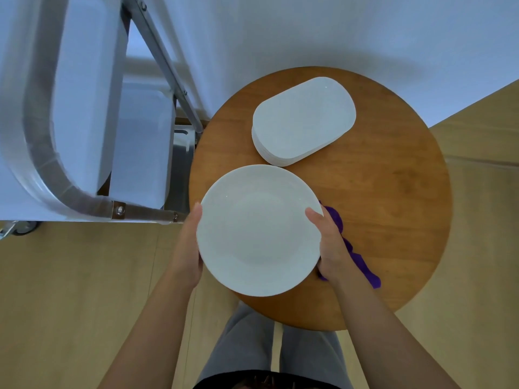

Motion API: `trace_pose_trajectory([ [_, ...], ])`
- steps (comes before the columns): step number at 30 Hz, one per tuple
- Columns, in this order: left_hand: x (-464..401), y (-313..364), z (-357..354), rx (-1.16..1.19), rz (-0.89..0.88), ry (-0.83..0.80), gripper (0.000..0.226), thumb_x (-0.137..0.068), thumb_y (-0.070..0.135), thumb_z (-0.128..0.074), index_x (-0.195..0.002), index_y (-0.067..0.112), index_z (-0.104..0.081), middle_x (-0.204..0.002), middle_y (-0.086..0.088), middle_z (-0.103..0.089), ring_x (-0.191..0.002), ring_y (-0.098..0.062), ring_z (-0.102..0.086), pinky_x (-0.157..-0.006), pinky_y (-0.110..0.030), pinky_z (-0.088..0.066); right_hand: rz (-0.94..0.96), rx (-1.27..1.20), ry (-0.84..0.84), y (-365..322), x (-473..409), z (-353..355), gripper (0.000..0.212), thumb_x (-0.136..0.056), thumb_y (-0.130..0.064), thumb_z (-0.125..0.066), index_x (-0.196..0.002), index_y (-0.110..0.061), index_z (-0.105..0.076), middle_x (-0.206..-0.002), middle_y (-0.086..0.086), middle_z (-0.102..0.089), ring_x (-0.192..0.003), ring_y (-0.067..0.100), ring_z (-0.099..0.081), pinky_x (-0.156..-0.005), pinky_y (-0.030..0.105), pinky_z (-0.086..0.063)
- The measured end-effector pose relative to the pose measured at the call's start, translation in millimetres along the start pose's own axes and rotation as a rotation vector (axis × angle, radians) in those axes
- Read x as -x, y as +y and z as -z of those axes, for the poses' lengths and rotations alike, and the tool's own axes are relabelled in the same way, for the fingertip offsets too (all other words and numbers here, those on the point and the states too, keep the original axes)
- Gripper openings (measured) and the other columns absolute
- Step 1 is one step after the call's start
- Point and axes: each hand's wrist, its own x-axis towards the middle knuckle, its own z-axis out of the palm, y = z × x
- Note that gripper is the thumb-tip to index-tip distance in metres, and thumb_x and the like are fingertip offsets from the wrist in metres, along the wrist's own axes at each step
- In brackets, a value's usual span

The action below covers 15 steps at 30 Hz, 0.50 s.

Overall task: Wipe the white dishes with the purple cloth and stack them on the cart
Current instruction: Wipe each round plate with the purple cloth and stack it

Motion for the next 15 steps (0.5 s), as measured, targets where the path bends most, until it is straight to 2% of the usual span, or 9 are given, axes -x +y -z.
trace_pose_trajectory([
  [4,-5.5,-1.7,-8.6,0.015,0.06,0.071,0.045,-0.08,0.062,-0.045,-0.115,0.037,-0.058,-0.114,0.004,-0.065,-0.107,-0.022,-0.062,-0.072,-0.034,-0.053,0.001,-0.042,-0.074,1.6,-2.0,5.7,0.058,-0.071,-0.056,-0.061,-0.124,-0.034,-0.053,-0.12,-0.002,-0.064,-0.108,0.02,-0.063,-0.082,0.041,-0.055],
  [8,-6.7,-4.8,-9.2,0.086,0.055,0.025,0.043,-0.084,0.061,-0.049,-0.116,0.034,-0.059,-0.112,0.003,-0.068,-0.102,-0.021,-0.065,-0.071,-0.034,-0.056,-0.038,-0.06,-0.082,0.9,-4.2,8.2,0.064,-0.067,-0.065,-0.062,-0.121,-0.03,-0.058,-0.118,0.0,-0.066,-0.102,0.019,-0.066,-0.072,0.035,-0.057],
  [10,-5.9,-4.4,-8.0,0.16,0.048,0.013,0.034,-0.091,0.053,-0.043,-0.105,0.035,-0.068,-0.103,0.005,-0.072,-0.094,-0.018,-0.069,-0.065,-0.03,-0.056,-0.052,-0.194,-0.087,5.1,-4.1,6.1,0.065,-0.064,-0.066,-0.062,-0.116,-0.027,-0.063,-0.117,0.004,-0.067,-0.103,0.024,-0.066,-0.079,0.04,-0.056],
  [12,-6.0,-4.9,-3.8,0.254,0.073,0.008,0.041,-0.096,0.051,-0.036,-0.095,0.033,-0.073,-0.101,0.001,-0.073,-0.091,-0.02,-0.071,-0.065,-0.032,-0.056,-0.01,-0.39,-0.116,11.4,-0.7,3.9,0.058,-0.073,-0.064,-0.057,-0.114,-0.023,-0.065,-0.111,0.005,-0.068,-0.102,0.027,-0.065,-0.081,0.04,-0.051],
  [15,-10.5,-1.3,-0.4,0.215,0.083,-0.048,0.043,-0.097,0.051,-0.035,-0.098,0.029,-0.072,-0.103,-0.003,-0.073,-0.092,-0.023,-0.071,-0.066,-0.035,-0.056,0.029,-0.537,-0.071,22.2,4.4,3.6,0.053,-0.079,-0.061,-0.054,-0.111,-0.02,-0.066,-0.105,0.005,-0.07,-0.097,0.026,-0.067,-0.076,0.036,-0.054],
])
